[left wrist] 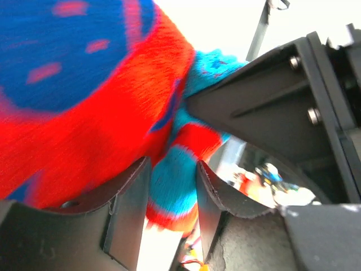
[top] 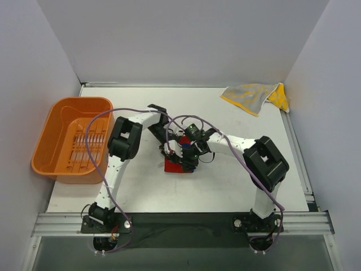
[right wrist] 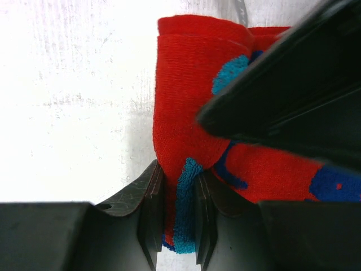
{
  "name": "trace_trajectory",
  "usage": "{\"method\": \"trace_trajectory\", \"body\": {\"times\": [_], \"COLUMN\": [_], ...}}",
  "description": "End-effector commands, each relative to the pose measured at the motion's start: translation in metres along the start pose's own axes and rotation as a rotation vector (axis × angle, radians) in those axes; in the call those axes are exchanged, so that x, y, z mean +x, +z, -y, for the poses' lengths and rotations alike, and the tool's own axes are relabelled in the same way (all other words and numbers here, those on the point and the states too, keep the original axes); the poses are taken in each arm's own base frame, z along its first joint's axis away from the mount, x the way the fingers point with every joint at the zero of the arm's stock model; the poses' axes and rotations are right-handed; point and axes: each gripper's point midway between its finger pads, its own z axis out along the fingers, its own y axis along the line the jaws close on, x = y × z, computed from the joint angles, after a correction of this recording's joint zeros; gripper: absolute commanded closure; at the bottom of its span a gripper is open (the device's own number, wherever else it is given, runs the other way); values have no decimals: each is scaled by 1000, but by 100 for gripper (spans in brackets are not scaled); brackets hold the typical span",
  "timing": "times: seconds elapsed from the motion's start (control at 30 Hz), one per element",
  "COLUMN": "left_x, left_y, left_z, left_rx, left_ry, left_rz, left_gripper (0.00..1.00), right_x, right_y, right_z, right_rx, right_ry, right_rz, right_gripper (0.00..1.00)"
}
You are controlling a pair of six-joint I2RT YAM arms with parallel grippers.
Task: Roll the towels
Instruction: Roll the towel
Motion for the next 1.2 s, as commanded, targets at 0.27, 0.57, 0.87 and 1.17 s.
{"method": "trace_trajectory", "body": {"times": [0.27,0.57,0.87,1.17], "left_x": [-86,-109,-38,12], "left_y": [-173,-302,-256,-81], "left_z": [13,74,82,73], "left_rx": [-253,-491,-794,-827], "left_ry": [335,435,738,1291], "left_rz": [482,857,849,395], "left_gripper": [50,50,39,31], "right_x": [15,5,-13,-16], "right_y": [1,-2,-9,-10], "right_z": [-27,-7,0,3], "right_rx": [-206,-363,-537,-627], "right_ry": [217,490,721,824], "right_rz": [-50,-26,97,155], "right_gripper": [100,100,100,100]}}
